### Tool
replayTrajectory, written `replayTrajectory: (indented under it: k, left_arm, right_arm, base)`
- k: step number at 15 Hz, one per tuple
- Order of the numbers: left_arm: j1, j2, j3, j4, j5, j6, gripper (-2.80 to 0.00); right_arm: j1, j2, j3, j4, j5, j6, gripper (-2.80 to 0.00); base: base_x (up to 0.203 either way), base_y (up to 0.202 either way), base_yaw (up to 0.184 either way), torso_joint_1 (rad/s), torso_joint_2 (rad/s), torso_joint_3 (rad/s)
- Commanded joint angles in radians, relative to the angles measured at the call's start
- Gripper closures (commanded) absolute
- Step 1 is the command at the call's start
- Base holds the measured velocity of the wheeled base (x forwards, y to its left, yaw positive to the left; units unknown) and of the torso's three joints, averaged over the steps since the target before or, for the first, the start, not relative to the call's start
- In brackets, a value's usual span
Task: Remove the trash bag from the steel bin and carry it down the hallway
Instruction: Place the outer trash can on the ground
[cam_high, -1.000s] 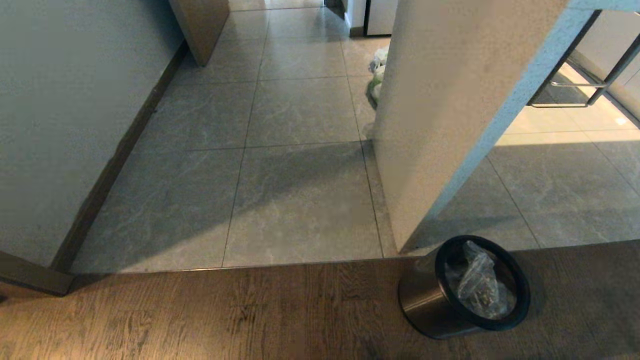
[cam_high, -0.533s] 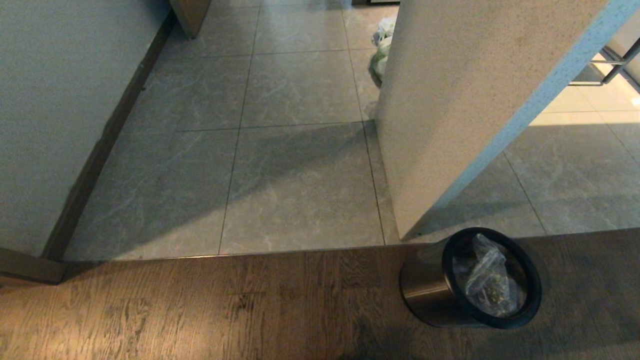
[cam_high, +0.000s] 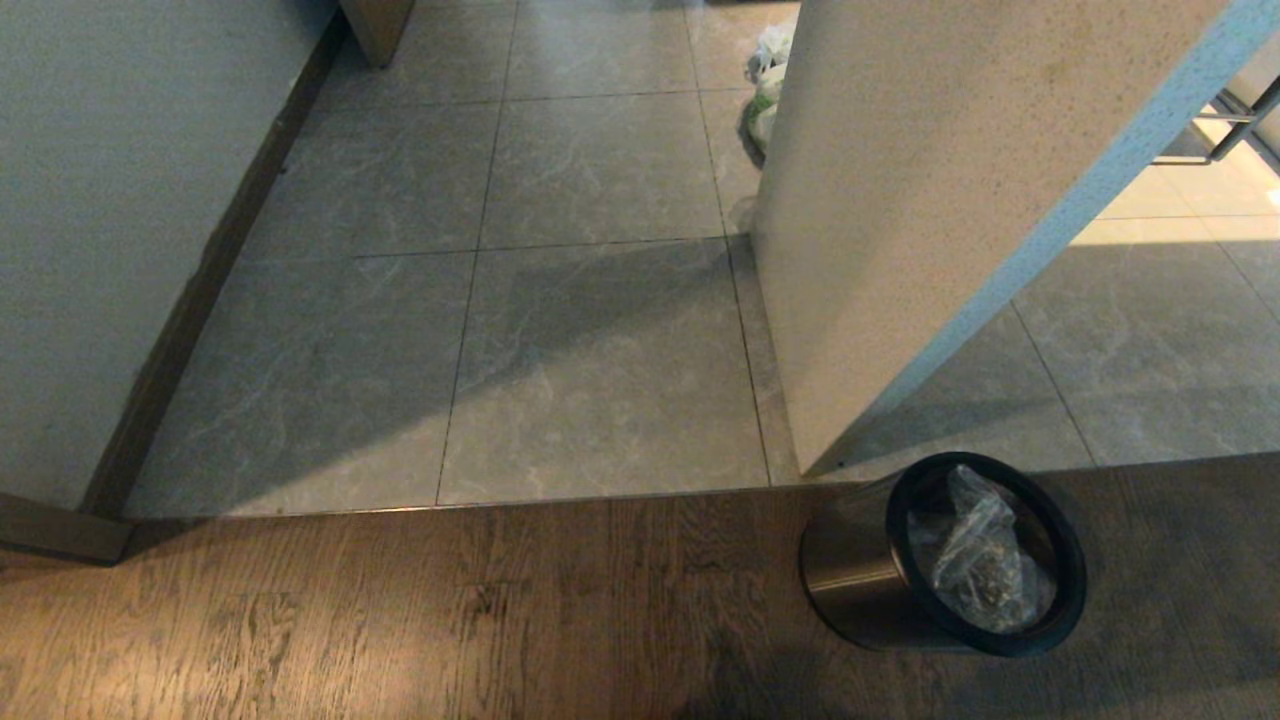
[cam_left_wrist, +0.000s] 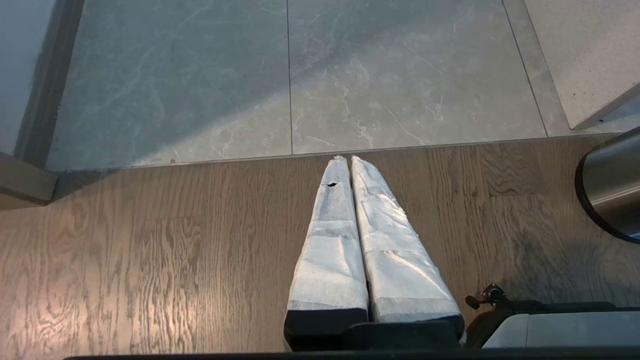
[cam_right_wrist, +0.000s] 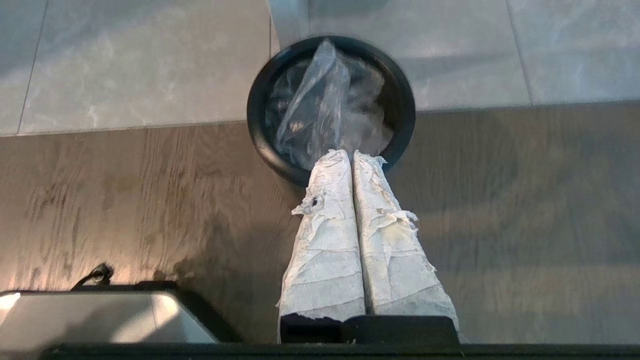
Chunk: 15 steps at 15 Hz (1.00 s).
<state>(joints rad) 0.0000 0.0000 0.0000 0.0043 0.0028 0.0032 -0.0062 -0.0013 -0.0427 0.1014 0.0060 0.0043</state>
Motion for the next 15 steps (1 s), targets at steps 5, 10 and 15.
replayTrajectory:
  k: [5, 10, 15]
  left_arm:
    - [0.0, 0.0, 0.0, 0.0, 0.0, 0.0, 0.0]
    - [0.0, 0.0, 0.0, 0.0, 0.0, 0.0, 0.0]
    - [0.0, 0.0, 0.0, 0.0, 0.0, 0.0, 0.0]
  right_arm:
    - [0.001, 0.184, -0.346, 0.295, 0.064, 0.103, 0.0]
    - [0.024, 0.521, -0.422, 0.378, 0.286, 0.151, 0.0]
    - [0.049, 0.978, -0.424, 0.159, 0.32, 0.253, 0.0]
  base:
    - [0.0, 0.0, 0.0, 0.0, 0.0, 0.0]
    - [0.0, 0.0, 0.0, 0.0, 0.0, 0.0]
    - [0.0, 0.0, 0.0, 0.0, 0.0, 0.0]
